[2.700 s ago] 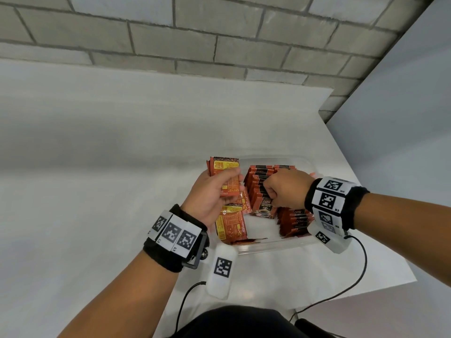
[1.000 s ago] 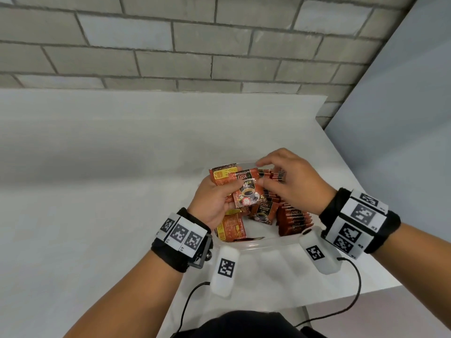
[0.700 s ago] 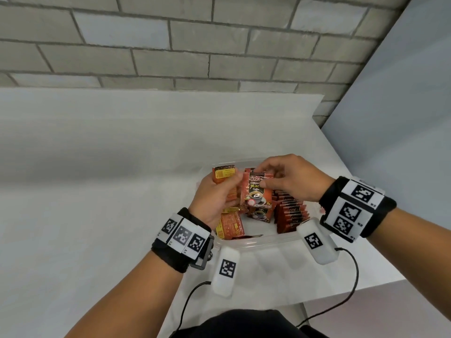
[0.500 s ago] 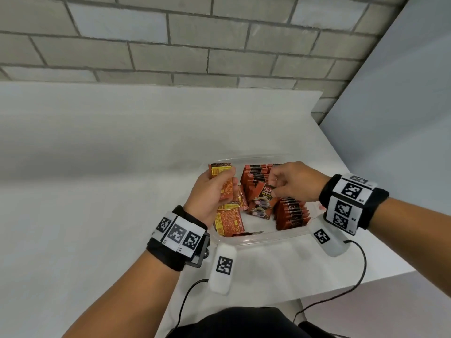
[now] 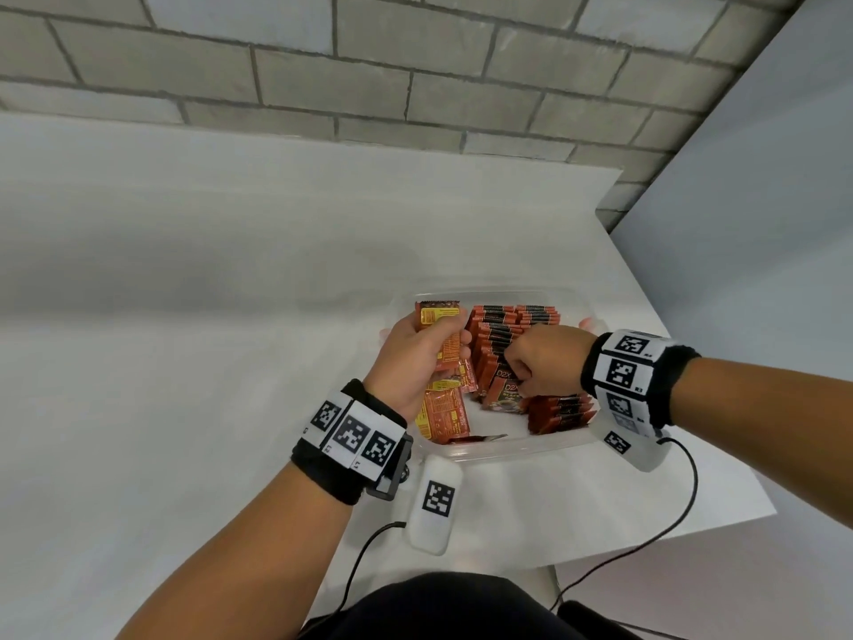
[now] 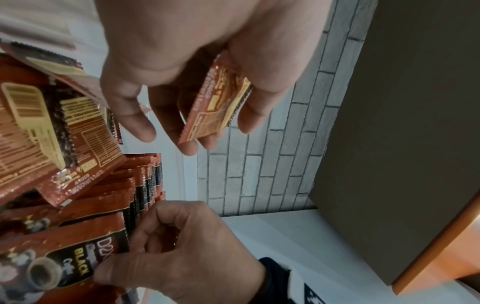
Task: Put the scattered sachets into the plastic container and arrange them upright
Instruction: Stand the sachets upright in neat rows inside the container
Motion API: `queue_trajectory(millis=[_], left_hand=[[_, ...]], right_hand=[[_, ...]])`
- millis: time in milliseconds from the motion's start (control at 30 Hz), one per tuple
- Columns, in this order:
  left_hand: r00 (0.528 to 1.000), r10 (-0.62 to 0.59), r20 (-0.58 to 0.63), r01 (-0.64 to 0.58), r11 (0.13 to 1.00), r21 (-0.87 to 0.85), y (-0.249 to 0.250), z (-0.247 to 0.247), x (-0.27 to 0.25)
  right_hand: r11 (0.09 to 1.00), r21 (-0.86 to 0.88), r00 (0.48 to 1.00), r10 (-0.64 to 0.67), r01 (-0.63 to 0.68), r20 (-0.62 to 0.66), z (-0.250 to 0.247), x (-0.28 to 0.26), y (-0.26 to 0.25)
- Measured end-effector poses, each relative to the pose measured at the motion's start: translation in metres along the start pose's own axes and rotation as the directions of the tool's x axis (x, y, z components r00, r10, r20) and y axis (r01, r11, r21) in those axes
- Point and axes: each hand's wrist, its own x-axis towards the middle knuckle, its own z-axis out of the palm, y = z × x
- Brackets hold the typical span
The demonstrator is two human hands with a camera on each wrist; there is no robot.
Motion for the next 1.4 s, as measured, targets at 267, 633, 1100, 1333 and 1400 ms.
queue_trajectory(millis=[267,633,1100,1333,1400], left_hand=[[1.000,-0.011,0.020,0.011,1.000,0.006,0.001,-0.002,0.000],[0.999,-0.020,0.028,0.021,0.999,-0.031,0.004,-0.003,0.000],[0.999,-0.021,0.033,0.022,0.999,-0.046,0.004,-0.003,-0.001],[0.999,-0.022,0.030,0.023,0.999,-0.022,0.003,-0.002,-0.001],[0.999,-0.024,0.030,0.025,1.000,-0.017,0.003,-0.001,-0.001]], right_hand=[[0.992,-0.123,0.998,0.009,0.000,0.069,-0.003,0.007,-0.006],[0.963,-0.268,0.999,-0.041,0.039,-0.001,-0.012,0.016,-0.012],[0.969,-0.242,0.999,-0.049,0.050,0.009,-0.011,0.013,-0.004],[0.975,-0.222,1.000,-0.026,0.025,0.002,-0.012,0.008,0.000],[0.973,-0.229,0.999,-0.023,0.018,-0.022,-0.012,0.007,0.000]])
